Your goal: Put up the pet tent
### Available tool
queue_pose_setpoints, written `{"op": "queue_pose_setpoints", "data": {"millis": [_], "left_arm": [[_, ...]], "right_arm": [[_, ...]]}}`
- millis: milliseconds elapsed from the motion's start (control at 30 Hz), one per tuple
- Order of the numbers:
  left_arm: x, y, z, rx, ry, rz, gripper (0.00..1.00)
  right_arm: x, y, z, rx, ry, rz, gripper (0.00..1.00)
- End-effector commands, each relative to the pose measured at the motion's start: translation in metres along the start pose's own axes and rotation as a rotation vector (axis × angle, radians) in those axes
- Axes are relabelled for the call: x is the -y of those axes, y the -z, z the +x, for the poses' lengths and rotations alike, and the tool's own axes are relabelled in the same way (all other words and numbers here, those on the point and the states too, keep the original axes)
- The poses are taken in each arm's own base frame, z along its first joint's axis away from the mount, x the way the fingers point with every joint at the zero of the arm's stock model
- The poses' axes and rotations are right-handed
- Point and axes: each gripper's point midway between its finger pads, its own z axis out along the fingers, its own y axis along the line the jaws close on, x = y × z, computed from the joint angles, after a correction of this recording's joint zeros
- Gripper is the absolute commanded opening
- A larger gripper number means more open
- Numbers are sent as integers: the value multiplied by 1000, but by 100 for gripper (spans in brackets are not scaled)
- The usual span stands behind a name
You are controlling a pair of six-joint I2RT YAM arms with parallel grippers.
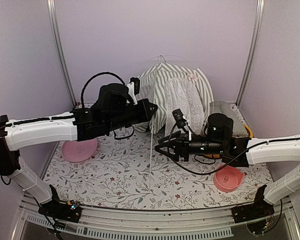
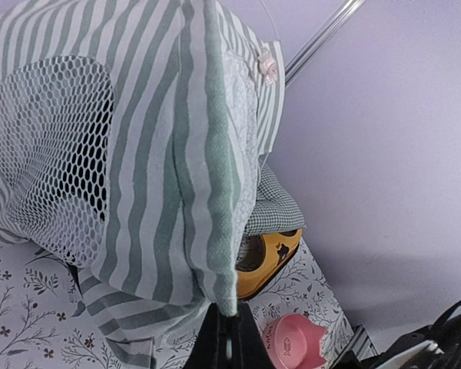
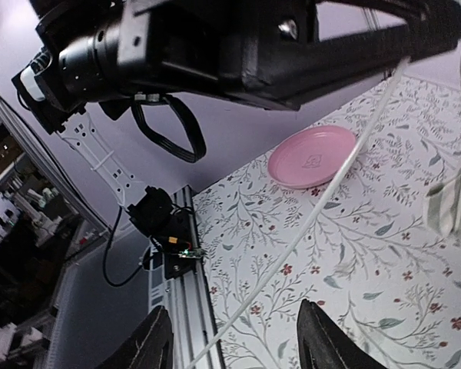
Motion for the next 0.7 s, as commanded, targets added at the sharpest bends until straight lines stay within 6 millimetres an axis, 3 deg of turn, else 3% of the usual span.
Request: {"op": "queue_pose_setpoints", "data": {"millis": [0,267,667], "left_arm": [[13,-4,-1,22,-23,46,0],[15,-6,-2,31,-34,55,0],[20,-11,-2,31,-46,74,0]], "right_arm": [[-6,-7,32,-86,-317,-90,54],[-17,-16,60,-113,-453,-96,49],[-18,-26,79,-122,-510,-38,37]]}}
